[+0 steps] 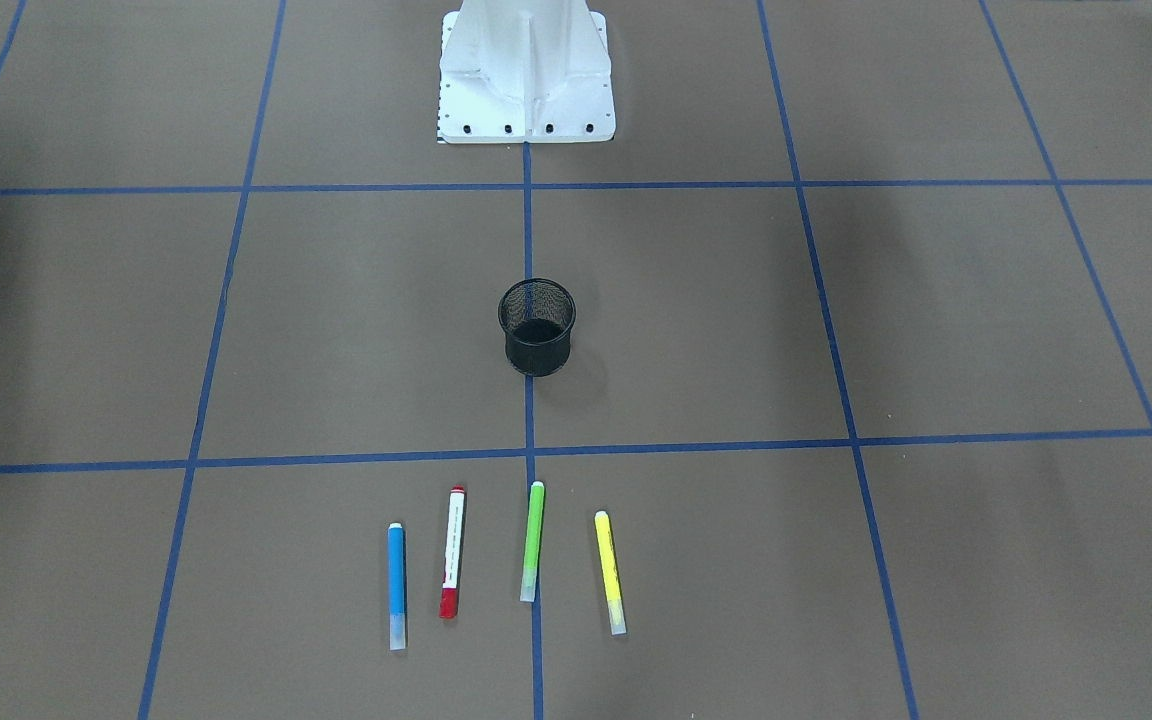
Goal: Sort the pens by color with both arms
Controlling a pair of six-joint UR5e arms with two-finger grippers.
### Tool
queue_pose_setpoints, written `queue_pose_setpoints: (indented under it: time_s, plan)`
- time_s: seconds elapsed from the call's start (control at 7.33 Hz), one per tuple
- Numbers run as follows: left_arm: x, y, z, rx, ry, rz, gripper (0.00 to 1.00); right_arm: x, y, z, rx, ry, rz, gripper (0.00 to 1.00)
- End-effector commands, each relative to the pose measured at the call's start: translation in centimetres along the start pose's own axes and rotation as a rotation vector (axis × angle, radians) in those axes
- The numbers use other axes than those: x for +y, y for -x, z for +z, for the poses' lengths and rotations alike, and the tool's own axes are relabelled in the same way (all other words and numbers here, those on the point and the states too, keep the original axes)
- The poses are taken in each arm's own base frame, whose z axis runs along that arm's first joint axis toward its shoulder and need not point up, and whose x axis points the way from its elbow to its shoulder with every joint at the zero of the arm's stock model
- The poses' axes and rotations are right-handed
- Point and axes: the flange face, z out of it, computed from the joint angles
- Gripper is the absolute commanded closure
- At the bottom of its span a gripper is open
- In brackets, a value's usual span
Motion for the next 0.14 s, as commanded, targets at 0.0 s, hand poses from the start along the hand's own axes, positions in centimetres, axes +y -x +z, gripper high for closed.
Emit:
queue_pose_setpoints:
  time_s: [0.0]
  plan:
    - [-0.88, -0.99, -0.89, 0.002, -0.019, 0.021, 0.00, 0.65, -0.60, 0.59, 0.002, 0.009, 0.010, 0.00]
